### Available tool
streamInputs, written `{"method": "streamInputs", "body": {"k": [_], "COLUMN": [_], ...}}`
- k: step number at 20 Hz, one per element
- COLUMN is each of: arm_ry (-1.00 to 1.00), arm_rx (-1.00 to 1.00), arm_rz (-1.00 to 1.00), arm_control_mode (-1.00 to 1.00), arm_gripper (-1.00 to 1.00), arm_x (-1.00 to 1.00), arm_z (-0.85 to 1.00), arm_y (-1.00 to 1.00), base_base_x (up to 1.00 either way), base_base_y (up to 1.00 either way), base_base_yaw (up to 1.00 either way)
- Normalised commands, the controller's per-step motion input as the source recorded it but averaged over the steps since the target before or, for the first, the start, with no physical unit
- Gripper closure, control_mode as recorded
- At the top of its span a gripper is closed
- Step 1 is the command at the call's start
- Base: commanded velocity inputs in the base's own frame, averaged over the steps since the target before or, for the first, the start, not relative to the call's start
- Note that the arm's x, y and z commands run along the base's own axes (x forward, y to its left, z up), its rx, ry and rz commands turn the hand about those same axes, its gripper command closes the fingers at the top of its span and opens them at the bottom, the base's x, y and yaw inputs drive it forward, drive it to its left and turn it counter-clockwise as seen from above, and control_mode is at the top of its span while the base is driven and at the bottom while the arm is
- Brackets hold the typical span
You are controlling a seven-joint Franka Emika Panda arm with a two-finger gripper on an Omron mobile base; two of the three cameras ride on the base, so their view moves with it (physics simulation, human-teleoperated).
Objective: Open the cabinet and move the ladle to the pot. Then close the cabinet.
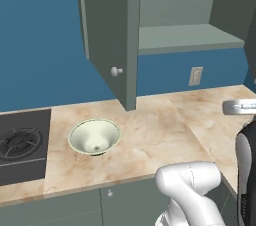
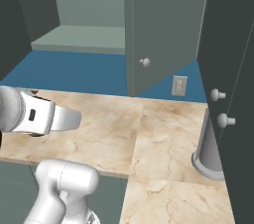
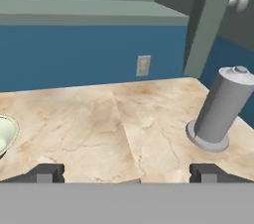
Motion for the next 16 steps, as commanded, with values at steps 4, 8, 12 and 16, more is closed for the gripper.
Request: {"method": "streamInputs", "body": {"k": [4, 8, 12, 16], "arm_ry": [0.0, -0.17, -0.26, -0.2], "arm_rx": [0.1, 0.16, 0.17, 0.24], "arm_rz": [0.0, 0.0, -0.06, -0.15], "arm_control_mode": [-1.0, -1.0, -1.0, -1.0], "arm_gripper": [-1.0, -1.0, -1.0, -1.0], "arm_x": [-0.5, -0.32, -0.3, -0.19], "arm_z": [0.19, 0.11, 0.11, 0.14], "arm_y": [-0.24, -0.05, 0.0, -0.03], "base_base_x": [0.0, 0.0, 0.0, 0.0], "base_base_y": [0.0, 0.0, 0.0, 0.0], "base_base_yaw": [0.0, 0.0, 0.0, 0.0]}}
